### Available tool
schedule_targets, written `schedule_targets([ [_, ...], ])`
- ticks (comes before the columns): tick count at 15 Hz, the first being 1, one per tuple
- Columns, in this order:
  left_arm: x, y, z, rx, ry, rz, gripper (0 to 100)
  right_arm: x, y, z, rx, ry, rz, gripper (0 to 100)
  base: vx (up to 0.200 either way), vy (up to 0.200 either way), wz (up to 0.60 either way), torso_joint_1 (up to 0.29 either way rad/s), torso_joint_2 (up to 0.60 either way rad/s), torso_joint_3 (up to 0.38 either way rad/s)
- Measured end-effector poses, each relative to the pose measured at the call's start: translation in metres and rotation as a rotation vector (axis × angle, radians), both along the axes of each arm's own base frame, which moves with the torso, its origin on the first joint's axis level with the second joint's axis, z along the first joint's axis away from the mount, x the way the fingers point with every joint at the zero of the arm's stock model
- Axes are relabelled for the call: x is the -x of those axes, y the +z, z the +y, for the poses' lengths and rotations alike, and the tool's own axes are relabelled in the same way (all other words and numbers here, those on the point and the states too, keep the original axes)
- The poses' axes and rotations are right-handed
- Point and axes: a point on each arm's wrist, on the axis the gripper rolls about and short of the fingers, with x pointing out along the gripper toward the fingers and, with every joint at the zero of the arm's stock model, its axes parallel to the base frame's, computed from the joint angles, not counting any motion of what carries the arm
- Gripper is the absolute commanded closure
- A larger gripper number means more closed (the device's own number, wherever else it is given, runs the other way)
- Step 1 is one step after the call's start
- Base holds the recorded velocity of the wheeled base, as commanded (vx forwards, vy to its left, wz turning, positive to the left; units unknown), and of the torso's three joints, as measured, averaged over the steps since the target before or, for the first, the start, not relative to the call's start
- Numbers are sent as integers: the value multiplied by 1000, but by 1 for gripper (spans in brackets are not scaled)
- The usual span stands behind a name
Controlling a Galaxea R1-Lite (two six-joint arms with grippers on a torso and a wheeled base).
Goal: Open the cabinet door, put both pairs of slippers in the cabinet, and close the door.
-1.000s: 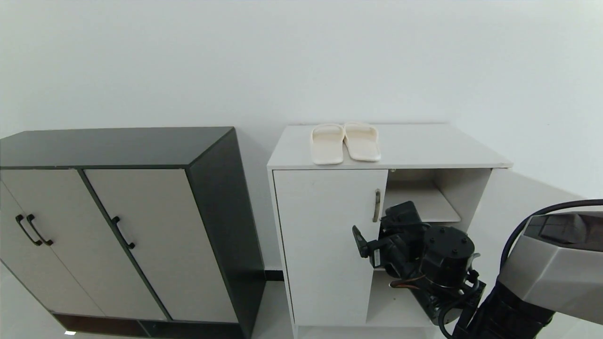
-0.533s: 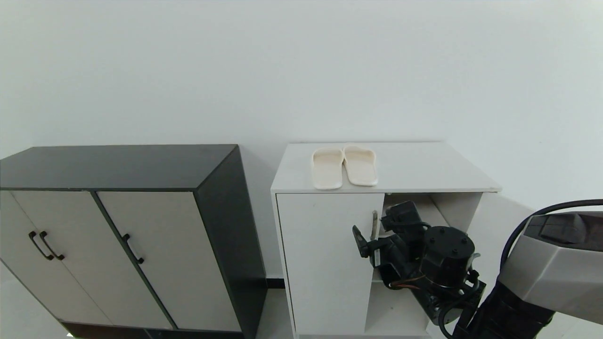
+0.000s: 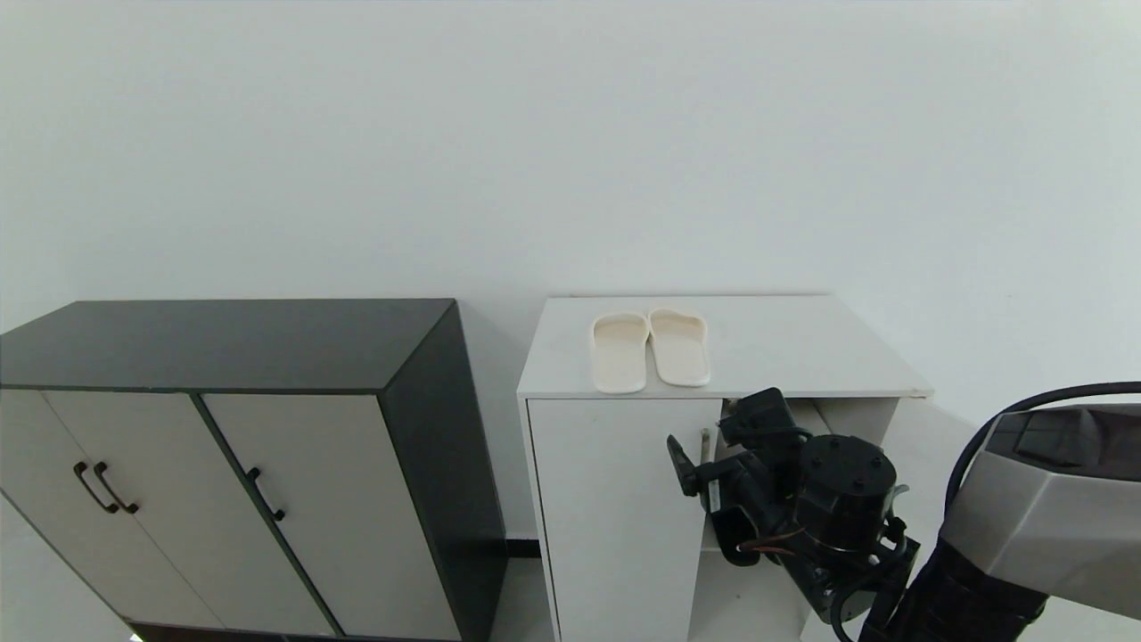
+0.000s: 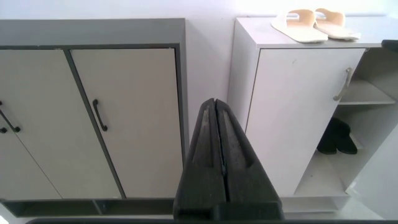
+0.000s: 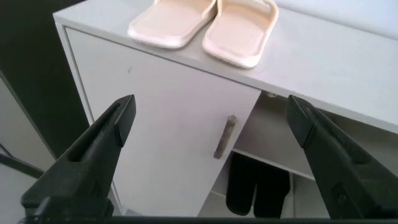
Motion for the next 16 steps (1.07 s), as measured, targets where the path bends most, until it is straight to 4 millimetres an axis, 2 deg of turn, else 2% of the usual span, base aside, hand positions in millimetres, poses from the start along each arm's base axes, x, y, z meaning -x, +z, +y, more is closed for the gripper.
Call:
schedule_targets([
  [2, 0, 0, 0, 0, -1, 0, 100, 0, 2, 2, 9, 7, -18, 0, 0, 0, 0, 0, 0, 0],
  [5, 0, 0, 0, 0, -1, 0, 100, -5, 2, 10, 77, 9, 141, 0, 0, 0, 0, 0, 0, 0],
  [7, 0, 0, 0, 0, -1, 0, 100, -8, 20, 20, 52, -17, 221, 0, 0, 0, 0, 0, 0, 0],
  [9, 0, 0, 0, 0, -2, 0, 100, -13, 52, 32, -33, -79, 239, 0, 0, 0, 0, 0, 0, 0],
  [11, 0, 0, 0, 0, -2, 0, 100, -16, 75, 41, -125, -123, 224, 0, 0, 0, 0, 0, 0, 0],
  [14, 0, 0, 0, -1, -2, 0, 100, -19, 84, 45, -161, -121, 204, 0, 0, 0, 0, 0, 0, 0],
  [16, 0, 0, 0, 1, -2, 0, 100, -19, 84, 47, -163, -119, 204, 0, 200, 0, 0, 0, 0, 5],
])
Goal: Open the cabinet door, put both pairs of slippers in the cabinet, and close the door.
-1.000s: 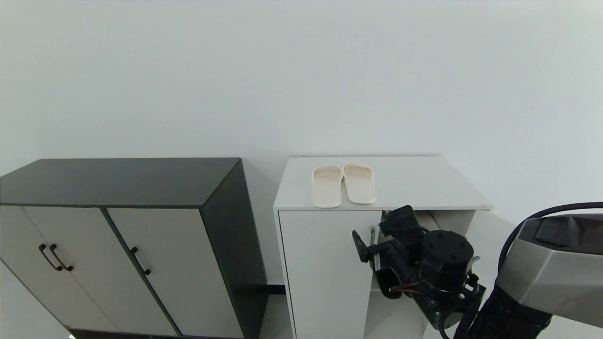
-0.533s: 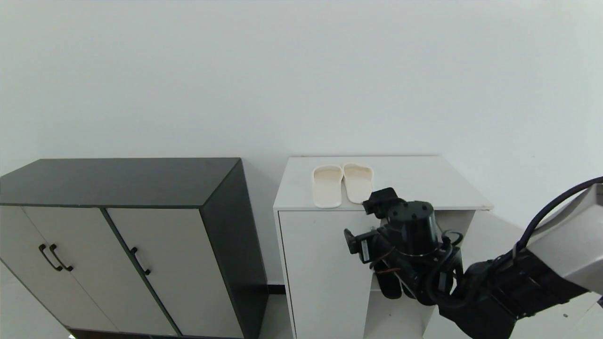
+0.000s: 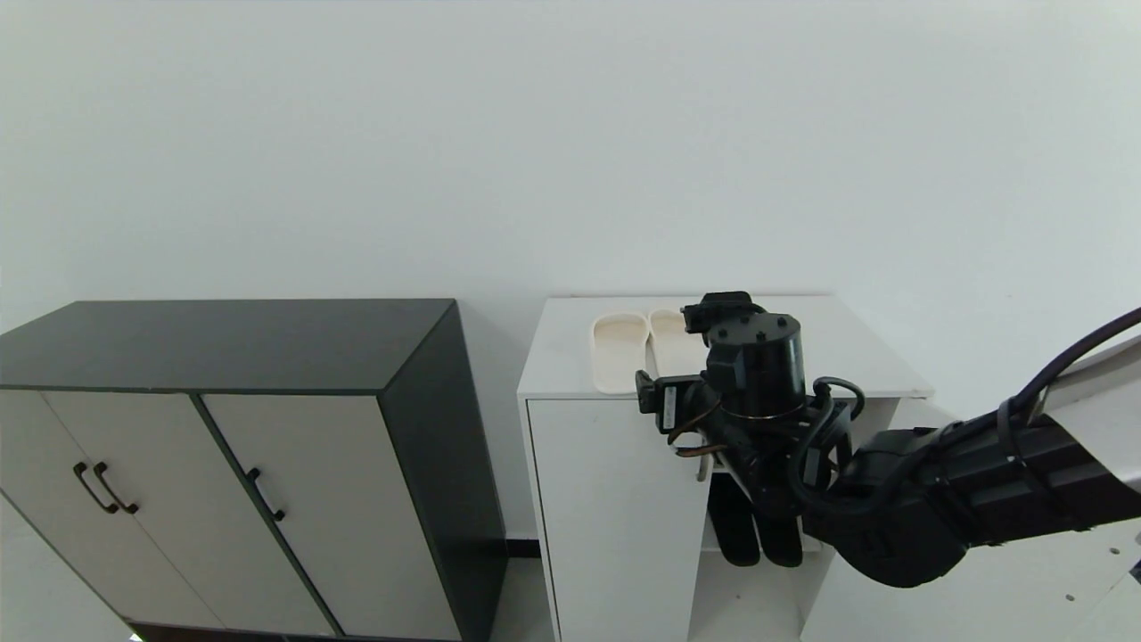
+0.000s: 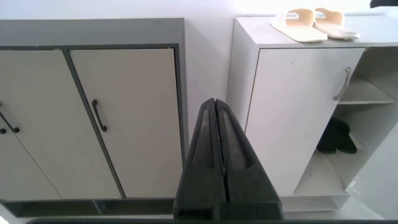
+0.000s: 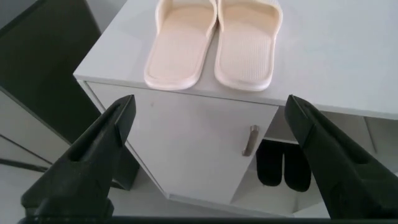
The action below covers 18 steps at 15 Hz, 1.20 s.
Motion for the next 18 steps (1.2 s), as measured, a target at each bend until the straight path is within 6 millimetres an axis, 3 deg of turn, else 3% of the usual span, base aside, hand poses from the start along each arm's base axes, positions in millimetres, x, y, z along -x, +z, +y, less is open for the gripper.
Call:
schedule_targets([
  [11, 0, 0, 0, 1, 0, 1, 100, -6, -20, 6, 16, -3, 32, 0, 200, 0, 0, 4, 3, 1],
  [18, 0, 0, 0, 1, 0, 0, 100, -26, -39, 13, 11, -2, 29, 0, 0, 0, 0, 0, 0, 0],
])
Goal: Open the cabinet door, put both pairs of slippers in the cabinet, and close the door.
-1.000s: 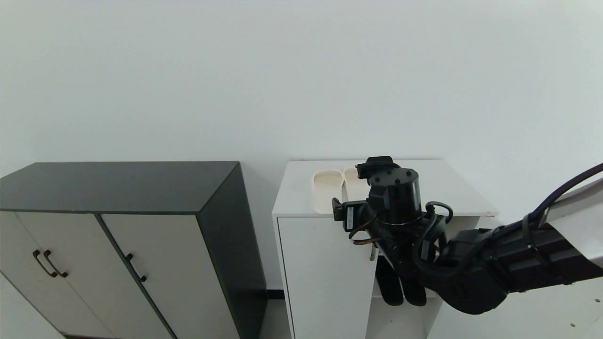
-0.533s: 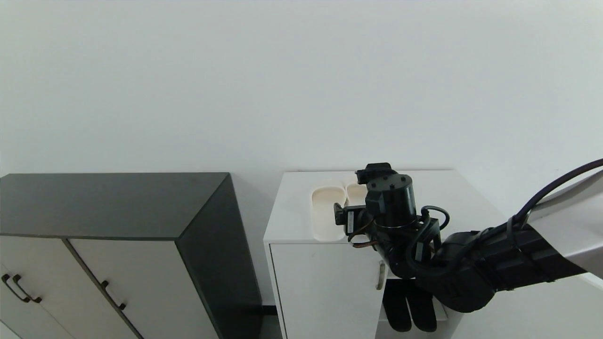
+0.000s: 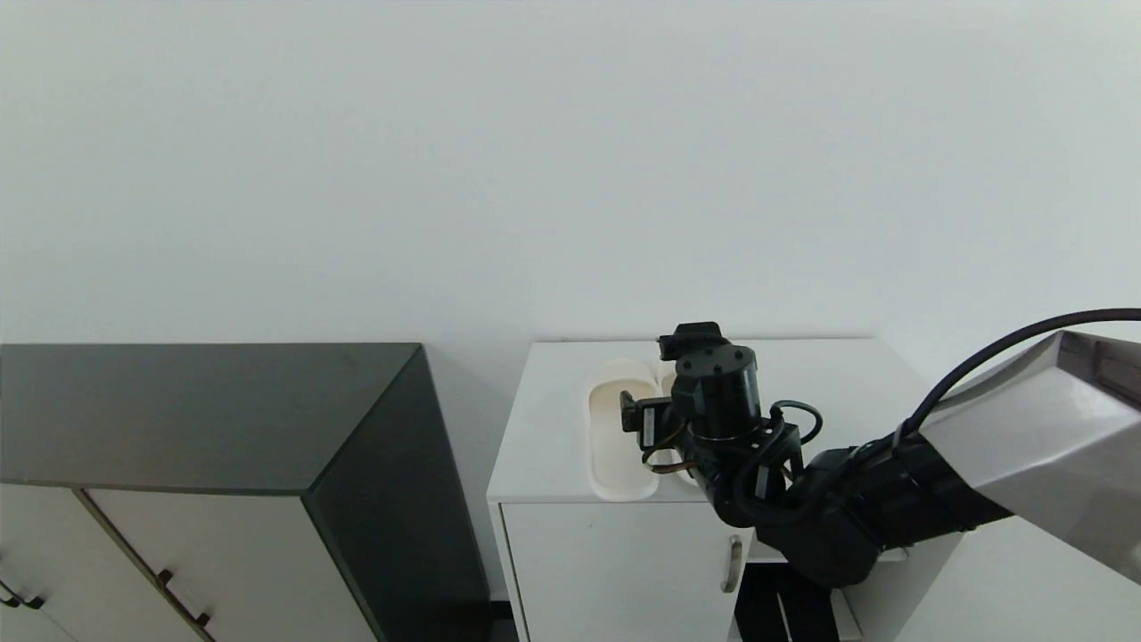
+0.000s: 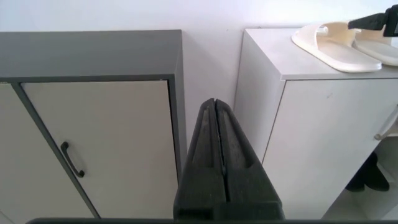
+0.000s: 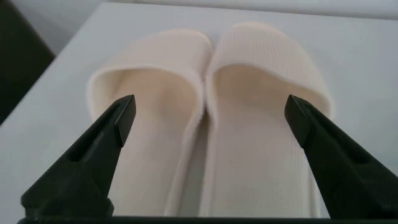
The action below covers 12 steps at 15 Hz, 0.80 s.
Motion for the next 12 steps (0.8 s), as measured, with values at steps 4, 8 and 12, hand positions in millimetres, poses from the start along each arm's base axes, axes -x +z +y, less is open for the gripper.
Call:
schedule_targets([
  [4, 0, 0, 0, 0, 0, 0, 100, -14, -6, 5, 8, -3, 13, 0, 0, 0, 0, 0, 0, 0],
  [8, 0, 0, 0, 4, 0, 0, 100, -28, -16, 13, 13, -10, 15, 0, 0, 0, 0, 0, 0, 0],
  [12, 0, 0, 0, 4, 0, 0, 100, -44, -25, 17, 19, -26, 17, 0, 0, 0, 0, 0, 0, 0],
])
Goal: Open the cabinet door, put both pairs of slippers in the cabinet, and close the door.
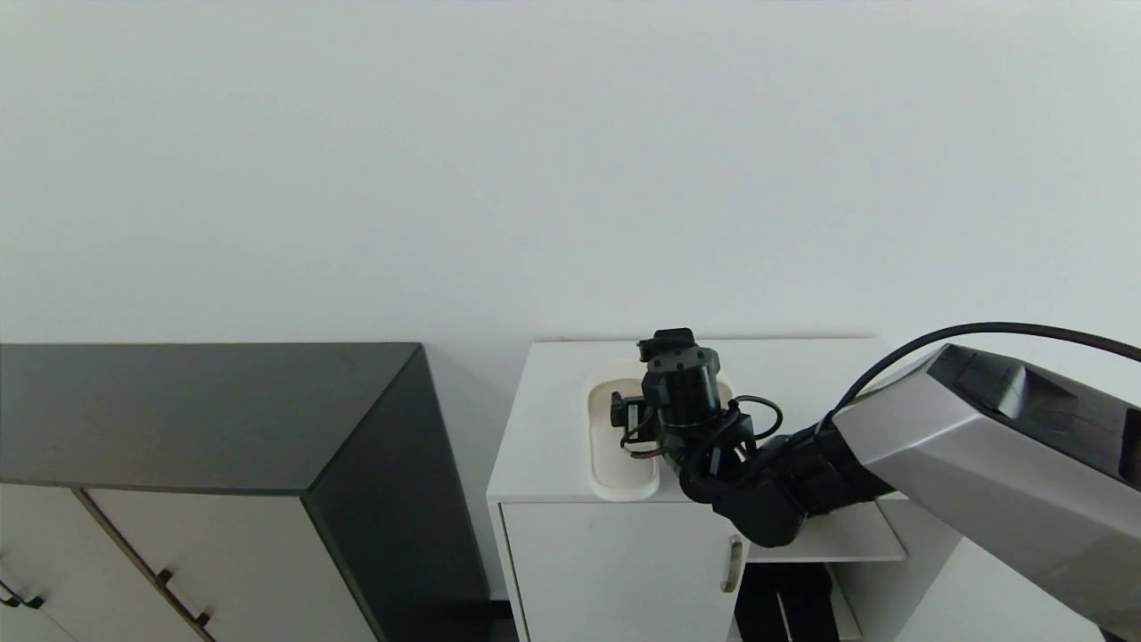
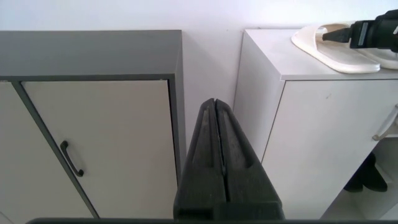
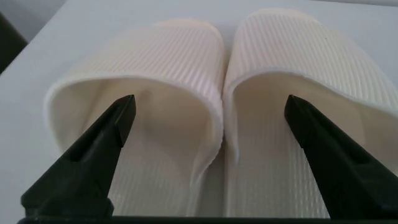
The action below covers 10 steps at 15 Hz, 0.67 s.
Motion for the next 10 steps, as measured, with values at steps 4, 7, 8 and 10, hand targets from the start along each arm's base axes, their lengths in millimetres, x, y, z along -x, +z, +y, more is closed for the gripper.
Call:
schedule_targets([
  [4, 0, 0, 0, 0, 0, 0, 100, -11, -4, 3, -6, -11, -10, 100, 0, 0, 0, 0, 0, 0],
  [7, 0, 0, 0, 0, 0, 0, 100, -12, -4, 3, 7, -12, -12, 100, 0, 0, 0, 0, 0, 0],
  [8, 0, 0, 0, 0, 0, 0, 100, -10, -2, 4, 9, -8, -16, 100, 0, 0, 0, 0, 0, 0],
  [10, 0, 0, 0, 2, -1, 0, 100, -2, 6, 4, 10, 6, -22, 100, 0, 0, 0, 0, 0, 0],
])
